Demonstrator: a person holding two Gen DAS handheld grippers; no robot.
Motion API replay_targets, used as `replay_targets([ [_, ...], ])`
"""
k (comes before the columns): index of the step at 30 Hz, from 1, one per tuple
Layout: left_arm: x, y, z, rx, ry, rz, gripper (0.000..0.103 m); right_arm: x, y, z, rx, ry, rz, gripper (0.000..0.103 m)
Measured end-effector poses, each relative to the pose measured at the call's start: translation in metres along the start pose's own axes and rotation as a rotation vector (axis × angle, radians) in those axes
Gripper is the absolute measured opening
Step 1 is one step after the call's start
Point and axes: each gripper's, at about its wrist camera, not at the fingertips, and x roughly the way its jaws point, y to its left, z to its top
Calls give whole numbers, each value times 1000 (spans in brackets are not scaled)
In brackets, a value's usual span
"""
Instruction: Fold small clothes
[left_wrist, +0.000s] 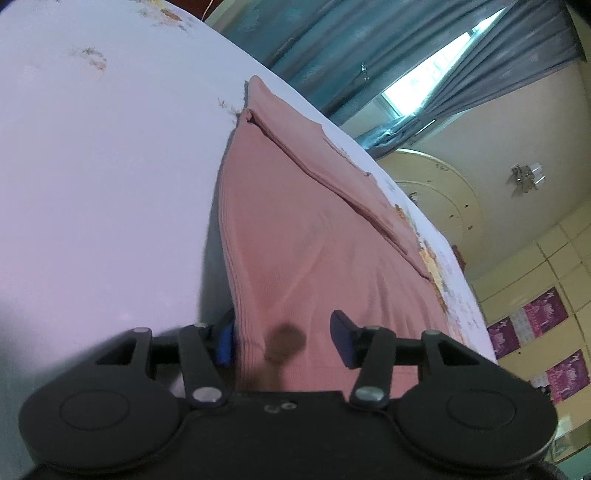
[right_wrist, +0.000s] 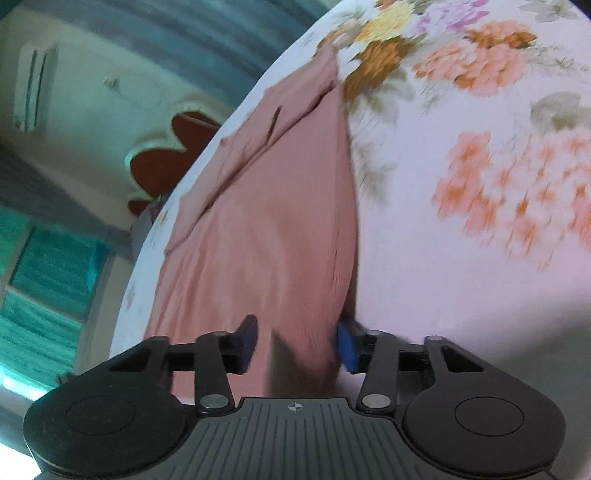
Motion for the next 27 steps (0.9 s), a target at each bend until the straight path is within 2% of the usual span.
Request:
replay_targets([
  [1,-1,1,0,-5,3,-4,18,-1,-1,-3,18,-7,10,19],
  [2,-2,1,0,-19,-8,-14,7,0,-2,-2,34,-7,24,18],
  [4,-14,-1,0,-26,-85,-66,7,-12,-2,-3,57,-75,63,18],
  [5,-17,-2,0,-23,-104,-57,7,-21,-1,-3,74,-111,95,18],
  [7,-11,0,-1,-10,-63,13,7,-30,-1,-2,64,-148,111,18],
  [8,-4,4,-3,-7,-18,64,7,-29,-3,-2,64,-142,85,17],
  [9,1,7,-6,-11,-3,78,7,-22,-9,-3,65,-108,29,16],
  [10,-1,10,-7,-48,-28,52,7,-14,-16,-4,73,-70,-14,12],
  [11,-3,13,-6,-88,-39,41,7,-11,-20,-6,84,-62,-17,12],
  [14,-9,9,-4,-102,-77,6,7,-23,-14,0,93,-133,37,12],
  [17,-12,2,3,-108,-100,-26,7,-28,5,20,36,-168,51,11],
  [22,-12,-25,45,-103,-183,-118,7,-32,38,59,-14,-246,98,11],
  [27,24,-48,120,-96,-232,-181,7,-15,62,127,-22,-331,112,10],
])
